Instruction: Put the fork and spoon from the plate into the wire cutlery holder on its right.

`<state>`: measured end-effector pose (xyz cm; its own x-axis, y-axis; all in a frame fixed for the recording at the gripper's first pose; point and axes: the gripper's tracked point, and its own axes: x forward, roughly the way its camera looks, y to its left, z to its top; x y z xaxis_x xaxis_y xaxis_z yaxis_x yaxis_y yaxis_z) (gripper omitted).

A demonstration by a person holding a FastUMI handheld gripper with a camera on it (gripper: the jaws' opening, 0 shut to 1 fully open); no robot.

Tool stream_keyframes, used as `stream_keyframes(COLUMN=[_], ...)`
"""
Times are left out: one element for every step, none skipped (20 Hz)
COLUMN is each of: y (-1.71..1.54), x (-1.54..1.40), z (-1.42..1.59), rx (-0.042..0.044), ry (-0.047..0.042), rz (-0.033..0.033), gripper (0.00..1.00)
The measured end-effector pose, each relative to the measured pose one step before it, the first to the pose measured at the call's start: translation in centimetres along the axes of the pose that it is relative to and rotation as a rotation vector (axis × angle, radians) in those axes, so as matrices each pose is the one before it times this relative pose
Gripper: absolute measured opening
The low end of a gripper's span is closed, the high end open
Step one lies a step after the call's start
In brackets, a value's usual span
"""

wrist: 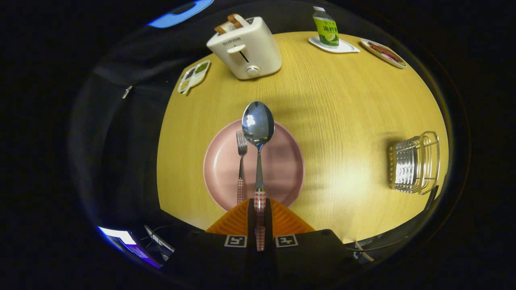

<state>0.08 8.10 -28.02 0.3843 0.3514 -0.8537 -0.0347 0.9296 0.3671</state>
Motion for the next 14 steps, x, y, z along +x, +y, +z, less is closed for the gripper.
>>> stream_keyframes(y=[-0.718,-0.838,-0.953,-1.215,-1.38,-1.498,-1.588,-1.782,-1.87,-2.059,-1.644,-1.507,-1.196,-1.209], x=[-1.772,-1.842,-1.338,-1.586,-1.393,-1.11,-1.002,-0.763,-0.65,-0.409,-0.204,-0.129,0.075,0.115], z=[0.458,0.284,0.148,0.074,-0.146,-0.209,-0.348,-0.755,-0.719,-0.799,-0.846,-0.834,-0.515,-0.692], rx=[-0.03204,-0.02499,-0.02268,-0.01961,-0.01175,-0.01194,-0.01413,-0.01809,-0.01389,-0.0074,0.00092,0.00537,0.00451,-0.00139], ry=[-0.01973,-0.01383,-0.01192,0.00061,0.00515,0.01127,0.02222,0.03514,0.02711,0.03805,0.04252,0.043,0.03834,0.03686], rz=[0.00513,-0.00224,-0.00717,-0.00963,-0.01017,-0.01111,-0.01789,-0.02049,-0.02873,-0.03088,-0.01961,-0.01033,-0.01019,-0.01551], gripper=[0.11,0.11,0.11,0.11,0.11,0.11,0.11,0.11,0.11,0.11,0.11,0.11,0.11,0.1])
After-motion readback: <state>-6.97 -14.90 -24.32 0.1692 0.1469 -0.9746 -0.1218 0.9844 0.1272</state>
